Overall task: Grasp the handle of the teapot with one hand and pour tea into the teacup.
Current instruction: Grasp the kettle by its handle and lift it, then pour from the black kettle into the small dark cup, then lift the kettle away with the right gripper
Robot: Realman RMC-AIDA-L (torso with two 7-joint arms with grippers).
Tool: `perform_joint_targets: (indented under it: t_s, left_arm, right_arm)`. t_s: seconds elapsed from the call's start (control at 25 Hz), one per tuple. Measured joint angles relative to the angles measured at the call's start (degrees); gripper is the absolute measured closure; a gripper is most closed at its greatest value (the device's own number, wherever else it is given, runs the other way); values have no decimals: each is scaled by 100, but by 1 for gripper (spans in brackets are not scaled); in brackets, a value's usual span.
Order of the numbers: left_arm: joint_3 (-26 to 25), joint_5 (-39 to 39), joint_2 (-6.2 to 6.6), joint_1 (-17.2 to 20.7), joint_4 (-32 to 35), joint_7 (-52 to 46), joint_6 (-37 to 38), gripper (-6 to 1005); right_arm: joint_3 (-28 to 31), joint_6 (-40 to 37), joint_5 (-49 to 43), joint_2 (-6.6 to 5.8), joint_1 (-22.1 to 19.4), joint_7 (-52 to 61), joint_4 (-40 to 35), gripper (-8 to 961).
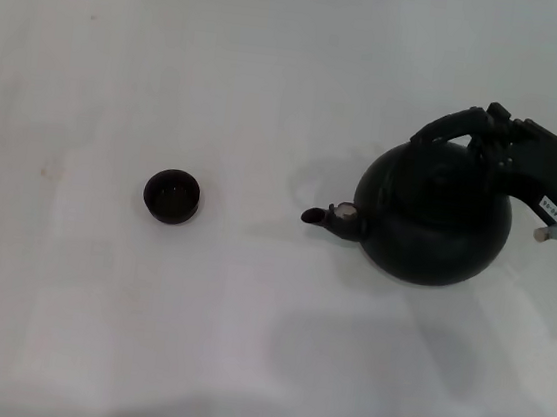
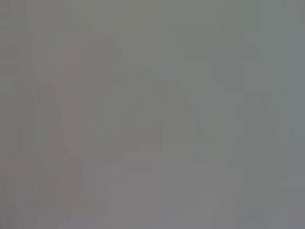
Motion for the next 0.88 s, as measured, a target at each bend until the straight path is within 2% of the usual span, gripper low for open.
perform_joint_targets:
  t_s: [0.6,0.88]
  left_arm:
    - [0,-53,0,46,0,18,25,110]
    - [7,-49,-17,237,-24,23,38,110]
  right_arm:
    - [-281,-715,-247,-58,115,287,-1003,743]
    - [-440,-852,-1021,-42,420,934,-1297,745]
